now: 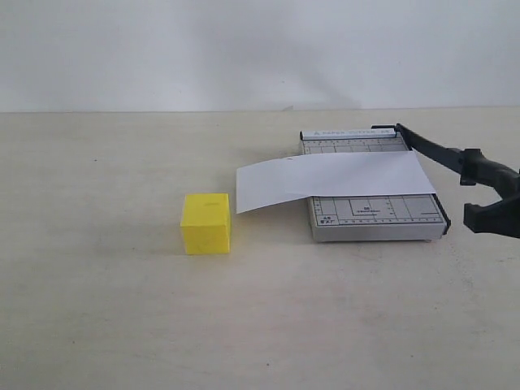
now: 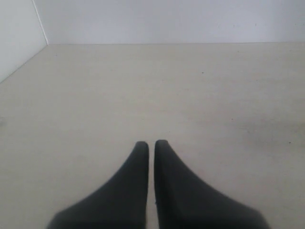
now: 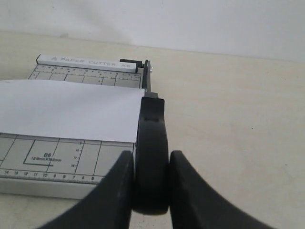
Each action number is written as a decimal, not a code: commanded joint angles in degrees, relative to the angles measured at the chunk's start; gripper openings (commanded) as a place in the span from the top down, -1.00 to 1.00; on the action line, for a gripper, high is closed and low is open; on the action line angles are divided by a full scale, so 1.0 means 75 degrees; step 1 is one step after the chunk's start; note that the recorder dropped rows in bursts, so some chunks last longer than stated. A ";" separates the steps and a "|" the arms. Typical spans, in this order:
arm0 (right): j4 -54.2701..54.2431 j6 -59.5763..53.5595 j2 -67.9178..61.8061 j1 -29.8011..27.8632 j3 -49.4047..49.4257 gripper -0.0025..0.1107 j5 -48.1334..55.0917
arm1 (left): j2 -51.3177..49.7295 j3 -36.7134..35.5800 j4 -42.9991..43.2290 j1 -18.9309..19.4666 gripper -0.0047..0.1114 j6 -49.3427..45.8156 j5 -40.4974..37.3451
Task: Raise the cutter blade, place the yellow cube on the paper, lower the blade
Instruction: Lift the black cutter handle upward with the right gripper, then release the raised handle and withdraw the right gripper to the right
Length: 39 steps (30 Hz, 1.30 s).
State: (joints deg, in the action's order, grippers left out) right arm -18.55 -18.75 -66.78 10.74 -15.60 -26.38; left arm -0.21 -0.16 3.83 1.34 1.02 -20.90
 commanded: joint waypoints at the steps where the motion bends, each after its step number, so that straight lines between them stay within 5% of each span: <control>1: 0.0001 -0.0181 0.0292 -0.0058 0.0019 0.96 -0.1070 | 0.0027 0.0022 0.0011 -0.0033 0.84 0.0068 0.0059; 11: 0.0001 -0.0181 0.0292 -0.0058 0.0019 0.93 -0.1451 | 0.0027 0.0022 0.0011 -0.0033 0.84 0.0068 0.0059; 14: 0.0001 -0.0181 0.0292 -0.0058 0.0019 0.40 -0.0843 | 0.0027 0.0022 0.0011 -0.0033 0.84 0.0068 0.0059; 16: 0.0001 -0.0181 0.0292 -0.0058 0.0019 0.24 -0.0873 | 0.0027 0.0022 0.0011 -0.0033 0.84 0.0068 0.0059; 22: 0.0001 -0.0684 0.0439 -0.0058 0.0019 0.07 -0.1086 | 0.0027 0.0022 0.0011 -0.0033 0.84 0.0068 0.0059; 32: -0.0015 -0.0790 0.3250 -0.0058 0.0019 0.10 -0.0865 | 0.0027 0.0022 0.0011 -0.0033 0.84 0.0068 0.0059; 34: -0.0015 -0.0770 0.3987 -0.0058 0.0019 0.28 -0.0471 | 0.0027 0.0022 0.0011 -0.0033 0.84 0.0068 0.0059; 37: -0.0015 -0.0784 0.4834 -0.0058 0.0019 0.87 0.0716 | 0.0027 0.0022 0.0662 -0.0033 0.84 -0.0629 0.0059; 39: -0.0035 -0.0768 0.5245 -0.0058 0.0019 0.95 0.1863 | 0.0027 0.0022 0.1303 -0.0033 0.84 -0.1057 0.0059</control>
State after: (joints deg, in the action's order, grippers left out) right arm -18.67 -24.83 -31.20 10.64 -15.39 -23.16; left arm -0.21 -0.16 8.40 1.34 -3.06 -20.90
